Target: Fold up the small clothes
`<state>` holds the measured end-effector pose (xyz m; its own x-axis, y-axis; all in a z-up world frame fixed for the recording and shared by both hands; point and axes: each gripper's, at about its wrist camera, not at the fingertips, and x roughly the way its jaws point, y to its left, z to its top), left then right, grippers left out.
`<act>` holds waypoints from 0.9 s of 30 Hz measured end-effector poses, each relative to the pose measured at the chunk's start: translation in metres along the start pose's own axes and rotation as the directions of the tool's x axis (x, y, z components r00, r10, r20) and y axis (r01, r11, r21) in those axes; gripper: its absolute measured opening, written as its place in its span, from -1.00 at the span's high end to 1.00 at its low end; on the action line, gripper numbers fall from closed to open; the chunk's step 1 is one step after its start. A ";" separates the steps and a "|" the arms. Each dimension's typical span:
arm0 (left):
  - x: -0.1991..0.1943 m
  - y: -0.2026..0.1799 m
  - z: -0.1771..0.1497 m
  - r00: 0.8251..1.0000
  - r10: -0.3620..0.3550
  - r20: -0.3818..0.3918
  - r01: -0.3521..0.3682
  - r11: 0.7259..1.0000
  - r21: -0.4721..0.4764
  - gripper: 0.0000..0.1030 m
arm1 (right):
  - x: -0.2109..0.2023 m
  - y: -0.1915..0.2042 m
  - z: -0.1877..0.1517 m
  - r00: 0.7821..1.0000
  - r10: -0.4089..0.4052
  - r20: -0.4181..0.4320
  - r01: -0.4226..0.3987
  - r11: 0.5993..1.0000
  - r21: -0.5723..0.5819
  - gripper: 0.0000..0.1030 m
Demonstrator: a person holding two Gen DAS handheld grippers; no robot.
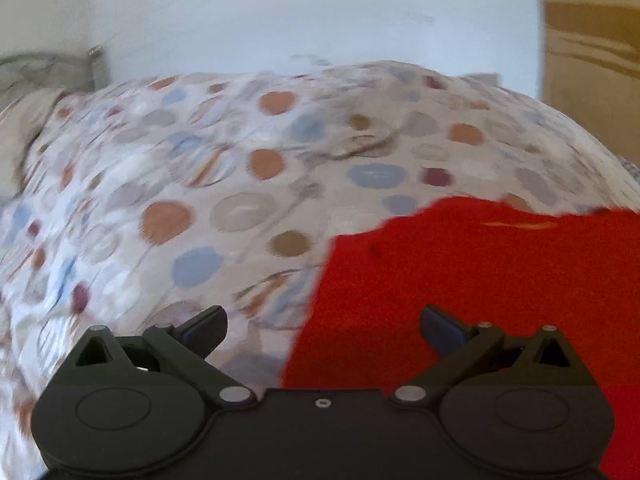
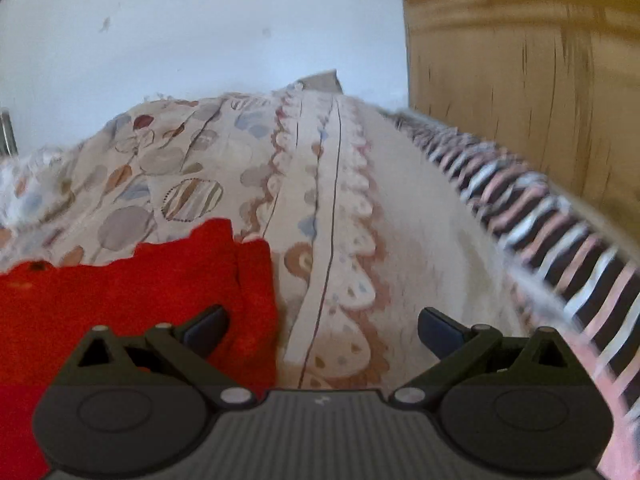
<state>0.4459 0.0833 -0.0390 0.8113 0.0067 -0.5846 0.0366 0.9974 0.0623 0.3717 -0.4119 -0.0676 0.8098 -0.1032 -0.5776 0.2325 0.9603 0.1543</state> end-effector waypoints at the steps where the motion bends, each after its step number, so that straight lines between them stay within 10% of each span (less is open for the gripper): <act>1: 0.003 0.006 -0.001 0.999 0.028 -0.019 -0.028 0.999 -0.025 -0.99 | -0.001 -0.002 -0.002 1.000 0.005 -0.004 -0.005 1.000 0.002 -1.00; 8: -0.026 0.035 -0.004 0.997 -0.071 0.007 0.071 0.986 -0.152 -0.99 | -0.019 0.003 0.001 1.000 -0.018 0.018 0.019 0.998 -0.054 -1.00; 15: -0.063 0.018 -0.027 0.981 -0.191 0.011 0.192 0.978 -0.084 -0.99 | -0.055 0.004 -0.003 0.998 -0.009 0.061 0.014 0.996 -0.088 -1.00; 27: -0.065 0.024 -0.068 0.987 -0.043 -0.155 0.034 0.997 -0.064 -0.99 | -0.115 0.004 -0.031 0.998 -0.017 0.066 0.028 0.984 -0.174 -1.00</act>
<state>0.3543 0.1112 -0.0541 0.7086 -0.0254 -0.7051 0.0266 0.9996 -0.0093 0.2632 -0.3880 -0.0257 0.8394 -0.1359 -0.5263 0.1577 0.9875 -0.0035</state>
